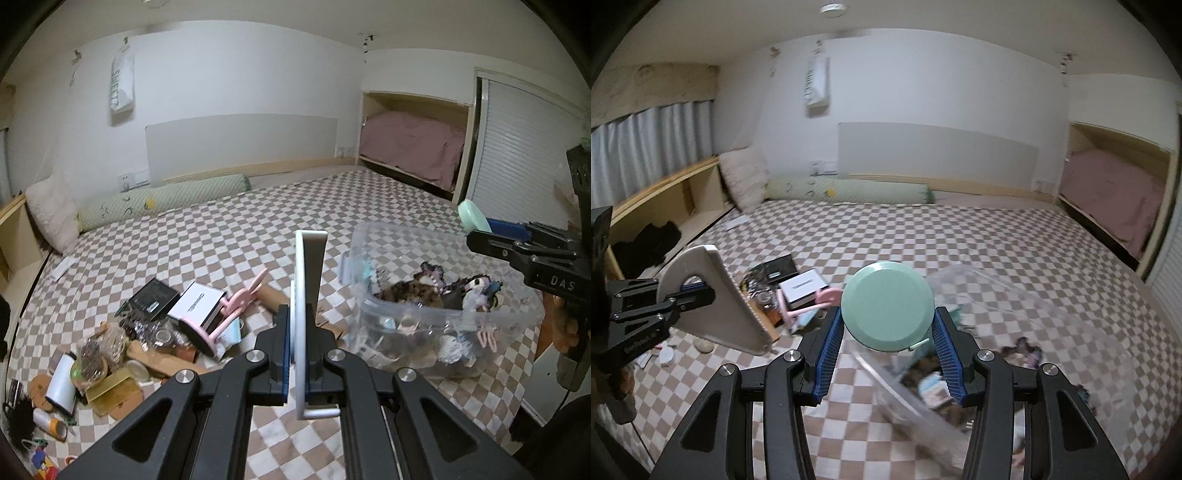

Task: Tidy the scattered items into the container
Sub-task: 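Lower the comb into the container while the right tool lowers the compact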

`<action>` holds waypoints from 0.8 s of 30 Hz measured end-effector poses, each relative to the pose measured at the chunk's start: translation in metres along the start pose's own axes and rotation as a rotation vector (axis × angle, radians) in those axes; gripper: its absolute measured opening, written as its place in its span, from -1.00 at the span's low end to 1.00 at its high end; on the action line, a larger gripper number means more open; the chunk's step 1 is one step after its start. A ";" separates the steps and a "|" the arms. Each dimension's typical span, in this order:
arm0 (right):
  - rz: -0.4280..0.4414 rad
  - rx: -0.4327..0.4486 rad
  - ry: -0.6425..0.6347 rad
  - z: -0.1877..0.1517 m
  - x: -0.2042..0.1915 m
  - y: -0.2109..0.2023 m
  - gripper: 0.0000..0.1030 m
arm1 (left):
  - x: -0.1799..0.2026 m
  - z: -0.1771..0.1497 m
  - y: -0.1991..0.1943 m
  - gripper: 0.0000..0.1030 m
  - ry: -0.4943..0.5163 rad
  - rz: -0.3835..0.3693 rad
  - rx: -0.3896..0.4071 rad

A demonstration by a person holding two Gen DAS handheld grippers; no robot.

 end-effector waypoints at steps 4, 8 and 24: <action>-0.037 0.008 0.050 -0.001 0.032 -0.006 -0.03 | 0.016 0.013 0.003 -0.90 0.002 -0.020 0.030; -0.072 0.010 0.106 -0.003 0.062 -0.009 -0.03 | 0.034 0.023 0.011 -0.90 0.013 -0.037 0.046; -0.138 -0.045 0.247 -0.036 0.143 -0.007 -0.03 | 0.097 0.064 0.043 -0.82 0.030 -0.087 0.122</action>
Point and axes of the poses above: each gripper's, at about its wrist camera, not at the fingertips, and y roughly the way its jaws point, x to its right, z to its top, the point moved 7 cm from there along y, roughly the way its jaws point, and after that the axes turned 5 degrees about x, right-handed, at the moved point
